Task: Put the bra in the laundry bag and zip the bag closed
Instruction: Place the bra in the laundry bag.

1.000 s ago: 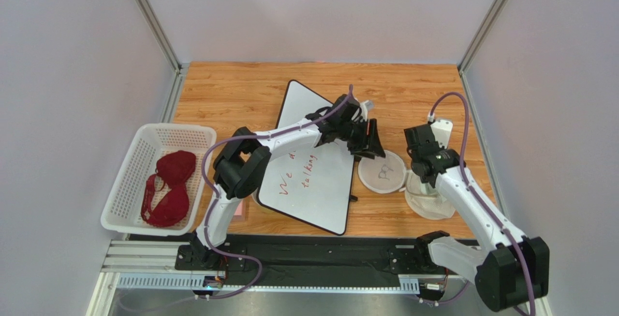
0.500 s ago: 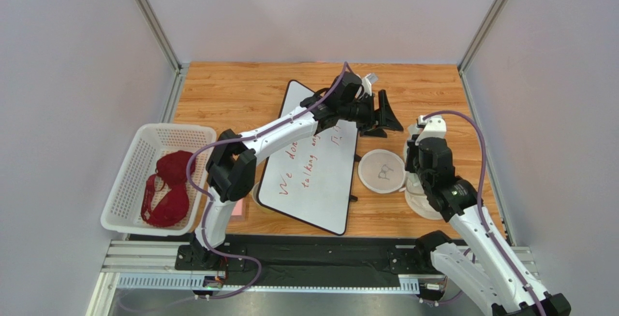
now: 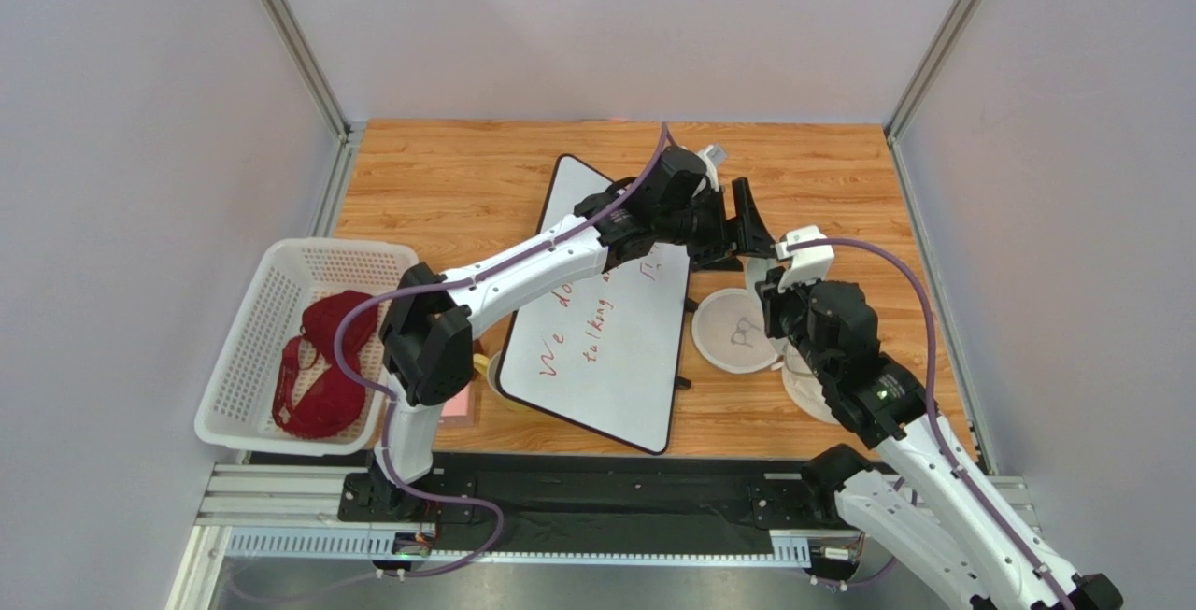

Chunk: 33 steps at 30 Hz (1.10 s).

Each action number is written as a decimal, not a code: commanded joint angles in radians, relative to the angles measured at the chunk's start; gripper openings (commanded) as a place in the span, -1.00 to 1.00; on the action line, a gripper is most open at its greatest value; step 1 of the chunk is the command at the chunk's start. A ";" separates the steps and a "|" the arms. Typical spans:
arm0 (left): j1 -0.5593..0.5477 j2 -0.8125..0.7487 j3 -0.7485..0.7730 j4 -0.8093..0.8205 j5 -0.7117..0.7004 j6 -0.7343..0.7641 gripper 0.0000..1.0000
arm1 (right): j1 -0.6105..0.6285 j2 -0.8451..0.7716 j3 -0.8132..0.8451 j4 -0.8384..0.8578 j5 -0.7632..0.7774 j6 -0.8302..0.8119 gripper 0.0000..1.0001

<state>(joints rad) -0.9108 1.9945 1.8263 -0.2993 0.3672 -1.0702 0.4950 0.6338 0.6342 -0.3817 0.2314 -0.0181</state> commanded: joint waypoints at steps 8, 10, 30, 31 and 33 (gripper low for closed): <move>-0.031 -0.053 -0.004 -0.060 -0.083 -0.016 0.43 | 0.126 -0.023 -0.018 0.095 0.040 -0.143 -1.00; -0.034 -0.051 0.004 -0.064 -0.082 -0.001 0.26 | 0.149 -0.013 -0.014 0.089 0.068 -0.158 -1.00; -0.030 -0.033 0.120 -0.136 -0.186 0.372 -1.00 | 0.275 -0.014 0.194 -0.316 0.388 0.195 0.79; -0.025 -0.033 0.122 -0.126 -0.210 0.395 -1.00 | 0.274 -0.022 0.214 -0.417 0.420 0.261 0.94; -0.022 -0.036 0.117 -0.097 -0.223 0.467 -1.00 | 0.271 -0.034 0.281 -0.584 0.494 0.464 1.00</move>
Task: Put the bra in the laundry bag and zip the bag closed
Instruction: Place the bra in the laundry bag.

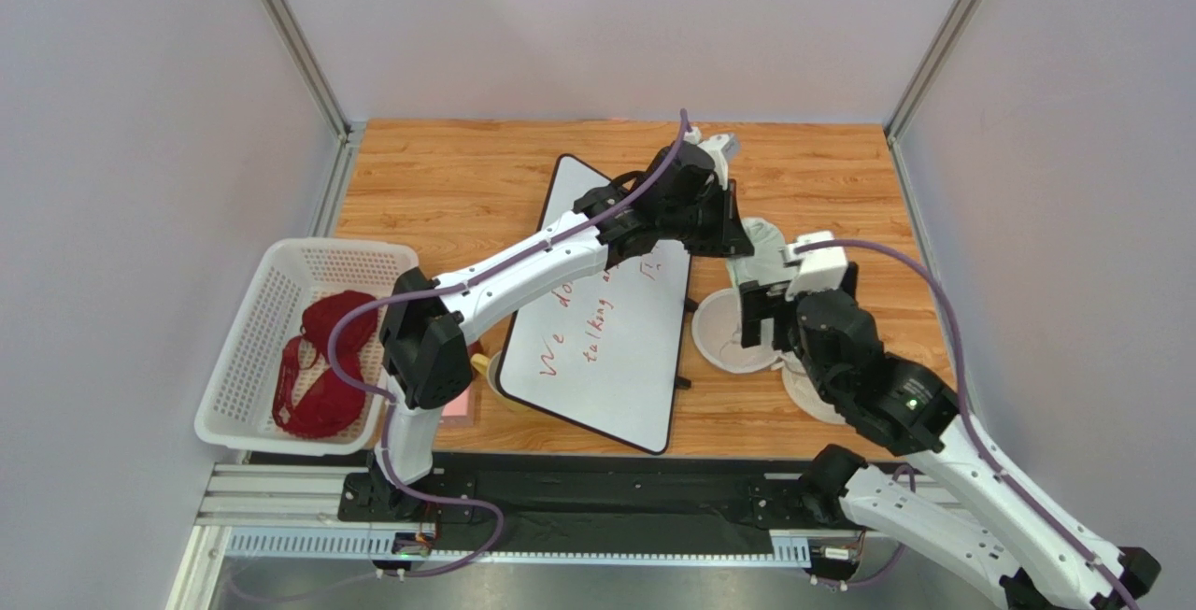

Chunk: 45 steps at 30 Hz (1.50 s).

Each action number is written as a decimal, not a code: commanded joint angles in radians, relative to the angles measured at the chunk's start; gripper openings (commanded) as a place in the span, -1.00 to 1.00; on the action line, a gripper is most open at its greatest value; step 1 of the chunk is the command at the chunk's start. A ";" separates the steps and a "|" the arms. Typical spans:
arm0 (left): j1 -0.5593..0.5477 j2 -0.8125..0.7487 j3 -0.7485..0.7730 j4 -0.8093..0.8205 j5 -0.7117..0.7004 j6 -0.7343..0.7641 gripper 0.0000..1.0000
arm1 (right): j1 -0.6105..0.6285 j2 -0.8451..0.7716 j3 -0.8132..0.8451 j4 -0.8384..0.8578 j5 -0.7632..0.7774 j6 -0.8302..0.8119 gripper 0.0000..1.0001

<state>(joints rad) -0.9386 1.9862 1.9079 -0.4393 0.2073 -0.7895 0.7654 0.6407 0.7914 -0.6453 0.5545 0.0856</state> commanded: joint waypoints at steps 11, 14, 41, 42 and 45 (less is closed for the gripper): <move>0.032 -0.087 -0.084 0.258 -0.054 0.176 -1.00 | -0.611 0.198 0.425 -0.613 -0.210 0.528 1.00; 0.034 -0.093 -0.099 0.322 -0.022 0.144 -1.00 | -0.749 0.259 0.391 -0.635 -0.267 0.568 0.98; 0.031 0.151 -0.144 1.004 0.394 -0.183 -1.00 | -1.011 0.358 0.062 -0.461 -0.341 0.749 -0.13; 0.032 0.155 -0.145 0.999 0.394 -0.179 -1.00 | -1.012 0.350 0.057 -0.462 -0.340 0.743 -0.16; 0.031 0.172 -0.159 0.990 0.382 -0.172 -1.00 | -1.012 0.333 0.051 -0.479 -0.330 0.738 -0.43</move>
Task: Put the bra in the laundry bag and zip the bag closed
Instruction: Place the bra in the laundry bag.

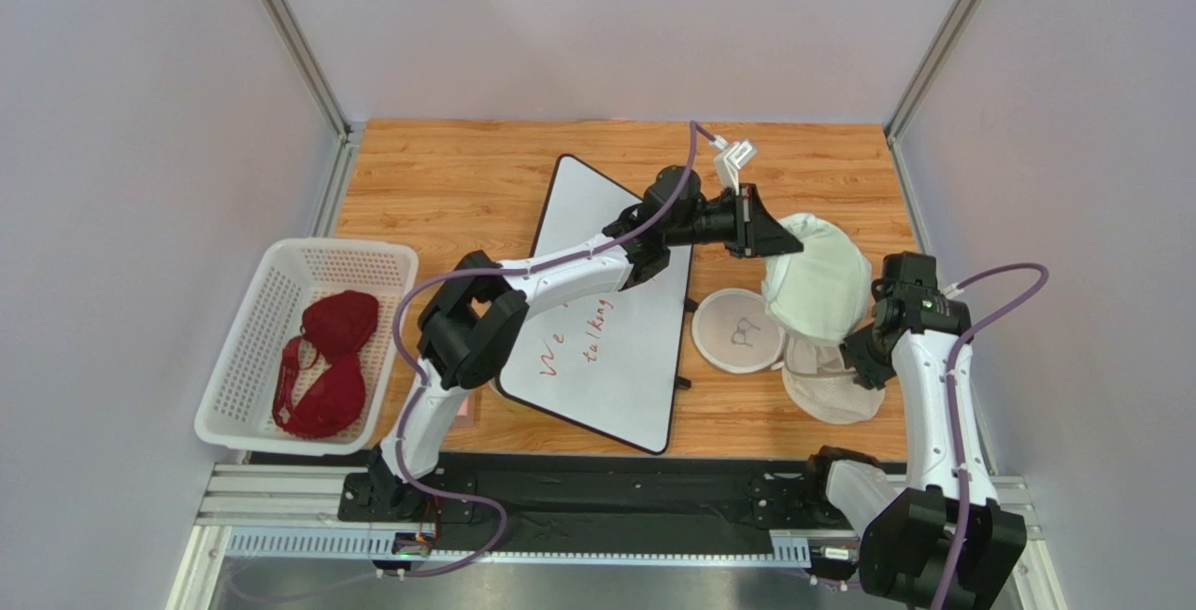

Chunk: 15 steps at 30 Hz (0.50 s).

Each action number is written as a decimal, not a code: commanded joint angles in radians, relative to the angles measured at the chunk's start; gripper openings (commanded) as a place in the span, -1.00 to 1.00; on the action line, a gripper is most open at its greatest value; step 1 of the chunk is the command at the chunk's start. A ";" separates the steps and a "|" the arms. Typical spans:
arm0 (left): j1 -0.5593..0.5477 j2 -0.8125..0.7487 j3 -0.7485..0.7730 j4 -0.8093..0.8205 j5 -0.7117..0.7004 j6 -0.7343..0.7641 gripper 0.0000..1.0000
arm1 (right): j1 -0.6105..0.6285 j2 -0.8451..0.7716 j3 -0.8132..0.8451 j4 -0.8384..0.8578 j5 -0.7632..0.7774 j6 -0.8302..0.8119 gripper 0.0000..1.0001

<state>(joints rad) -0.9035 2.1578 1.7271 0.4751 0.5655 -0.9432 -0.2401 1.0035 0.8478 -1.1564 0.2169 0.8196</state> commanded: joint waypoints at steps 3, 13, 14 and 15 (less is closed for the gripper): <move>-0.018 0.034 0.028 0.079 0.028 -0.014 -1.00 | -0.007 -0.048 -0.018 0.027 -0.013 0.004 -0.89; -0.063 0.137 0.071 -0.010 -0.012 0.047 -1.00 | -0.005 -0.097 0.002 -0.057 -0.044 0.003 -1.00; -0.061 0.143 0.069 -0.013 -0.010 0.047 -1.00 | -0.002 -0.100 0.004 -0.058 -0.047 0.001 -1.00; -0.063 0.148 0.069 -0.007 -0.009 0.046 -1.00 | -0.001 -0.100 0.005 -0.063 -0.051 0.000 -1.00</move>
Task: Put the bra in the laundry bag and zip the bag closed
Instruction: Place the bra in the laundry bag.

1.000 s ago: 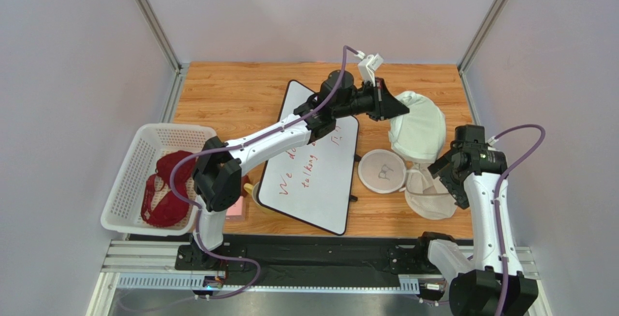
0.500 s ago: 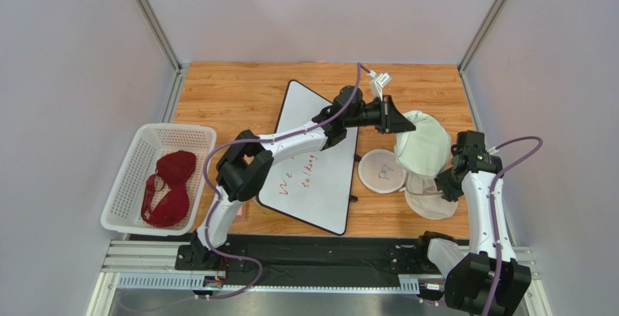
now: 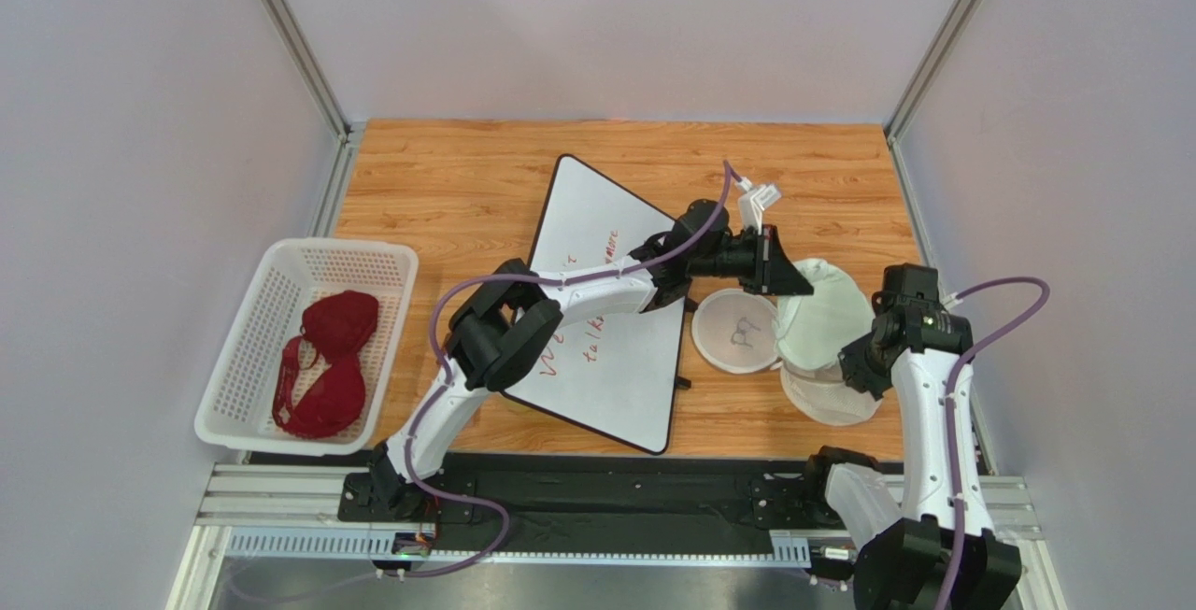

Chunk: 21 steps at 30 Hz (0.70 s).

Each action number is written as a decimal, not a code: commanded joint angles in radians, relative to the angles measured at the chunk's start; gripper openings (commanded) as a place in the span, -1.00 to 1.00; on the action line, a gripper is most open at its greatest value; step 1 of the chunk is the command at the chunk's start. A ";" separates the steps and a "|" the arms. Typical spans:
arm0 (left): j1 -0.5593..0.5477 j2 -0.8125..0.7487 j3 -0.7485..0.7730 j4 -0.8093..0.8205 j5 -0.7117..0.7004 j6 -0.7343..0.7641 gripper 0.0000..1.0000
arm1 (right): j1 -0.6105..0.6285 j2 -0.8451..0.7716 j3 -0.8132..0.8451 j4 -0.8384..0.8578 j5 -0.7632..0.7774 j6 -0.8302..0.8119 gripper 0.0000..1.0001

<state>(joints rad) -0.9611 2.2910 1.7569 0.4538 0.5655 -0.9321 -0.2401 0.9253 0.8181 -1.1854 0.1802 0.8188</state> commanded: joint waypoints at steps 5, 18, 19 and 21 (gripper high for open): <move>-0.008 0.031 0.030 0.013 -0.018 0.038 -1.00 | 0.019 -0.035 0.053 -0.071 0.001 -0.015 -1.00; -0.021 0.097 0.113 0.028 0.066 0.004 -1.00 | 0.036 -0.039 0.062 -0.027 -0.065 -0.072 -1.00; -0.022 0.099 0.105 0.032 0.071 0.003 -1.00 | 0.038 -0.039 0.076 -0.023 -0.065 -0.079 -1.00; -0.025 0.101 0.087 0.046 0.083 -0.008 -1.00 | 0.039 -0.031 0.093 -0.016 -0.064 -0.095 -1.00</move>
<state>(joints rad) -0.9607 2.3787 1.8393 0.4316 0.5919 -0.9222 -0.2081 0.8883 0.8410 -1.2507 0.1303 0.7734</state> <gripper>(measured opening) 0.019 0.008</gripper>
